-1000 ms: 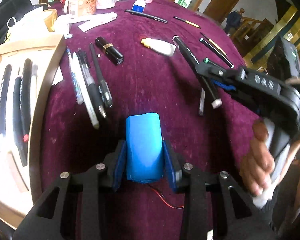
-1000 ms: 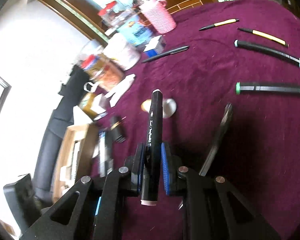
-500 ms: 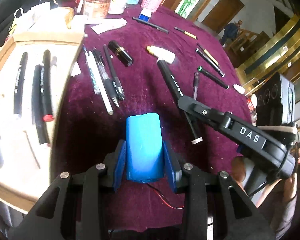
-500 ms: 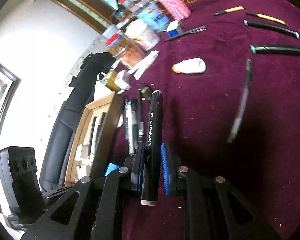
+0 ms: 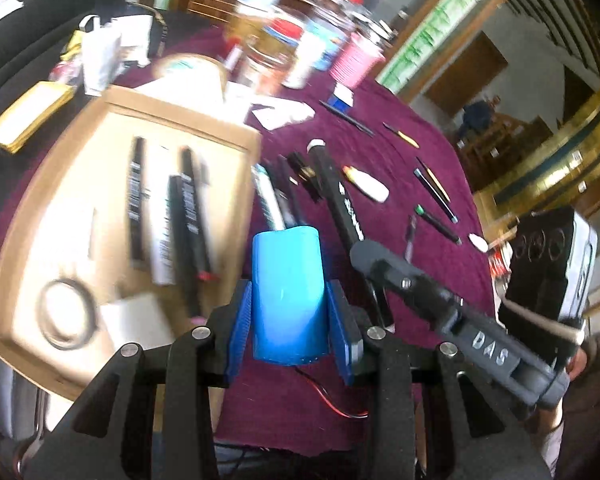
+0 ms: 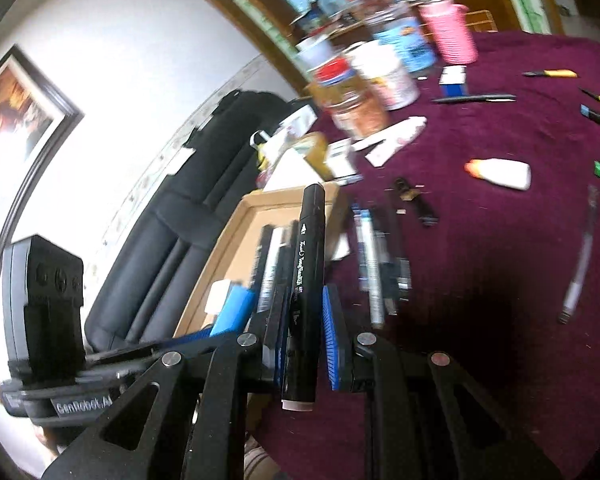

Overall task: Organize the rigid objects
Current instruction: 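Carry the battery pack and black marker over the tray with both grippers, then lower the battery pack and marker into the tray with both grippers, then open both grippers to release the battery pack and marker in the tray, then move both grippers back from the tray to the table items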

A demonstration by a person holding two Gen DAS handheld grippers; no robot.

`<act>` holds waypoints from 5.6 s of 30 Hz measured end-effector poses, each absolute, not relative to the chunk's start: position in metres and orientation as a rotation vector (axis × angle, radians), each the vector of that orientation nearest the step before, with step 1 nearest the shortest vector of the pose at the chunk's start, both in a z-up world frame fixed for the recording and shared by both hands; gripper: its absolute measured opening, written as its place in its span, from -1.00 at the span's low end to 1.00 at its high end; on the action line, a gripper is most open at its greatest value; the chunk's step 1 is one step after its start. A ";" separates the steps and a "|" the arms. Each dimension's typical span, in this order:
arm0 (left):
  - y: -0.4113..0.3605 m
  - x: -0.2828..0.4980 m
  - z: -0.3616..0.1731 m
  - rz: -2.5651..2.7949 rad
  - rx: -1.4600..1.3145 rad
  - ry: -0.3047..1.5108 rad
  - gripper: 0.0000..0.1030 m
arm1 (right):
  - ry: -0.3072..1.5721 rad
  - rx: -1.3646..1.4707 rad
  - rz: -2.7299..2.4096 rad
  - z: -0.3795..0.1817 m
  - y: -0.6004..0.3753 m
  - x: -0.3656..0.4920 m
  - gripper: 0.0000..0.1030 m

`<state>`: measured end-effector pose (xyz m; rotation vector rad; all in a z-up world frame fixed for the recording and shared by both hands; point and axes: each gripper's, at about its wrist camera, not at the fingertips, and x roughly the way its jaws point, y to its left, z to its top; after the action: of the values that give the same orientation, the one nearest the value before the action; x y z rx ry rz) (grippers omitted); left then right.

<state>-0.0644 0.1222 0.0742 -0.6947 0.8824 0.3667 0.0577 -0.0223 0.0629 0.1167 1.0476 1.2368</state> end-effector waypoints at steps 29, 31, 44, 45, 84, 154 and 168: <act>0.216 -0.073 0.016 0.587 -0.770 0.958 -0.34 | 1.049 -0.057 1.319 0.018 0.108 0.044 -0.71; 0.216 -0.070 0.014 0.594 -0.764 0.966 -0.34 | 1.070 -0.053 1.326 0.015 0.109 0.045 -0.71; 0.223 -0.074 0.002 0.621 -0.786 0.969 -0.34 | 1.043 -0.108 1.278 0.010 0.113 0.042 -0.71; 0.224 -0.074 0.002 0.622 -0.785 0.970 -0.34 | 1.041 -0.115 1.270 0.009 0.114 0.042 -0.71; 0.227 -0.071 0.001 0.653 -0.754 0.969 -0.34 | 0.973 -0.223 1.181 0.011 0.118 0.030 -0.71; 0.213 -0.071 0.032 0.787 -0.449 0.851 0.28 | 1.000 -0.104 1.279 0.022 0.088 0.023 -0.08; 0.129 -0.067 0.063 0.768 -0.266 0.807 0.28 | 1.072 0.019 1.228 0.028 -0.015 0.023 -0.02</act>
<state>-0.0671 0.1287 0.0634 -0.2662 0.8068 0.7677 0.0231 -0.0149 0.0278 0.0189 1.0724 1.2278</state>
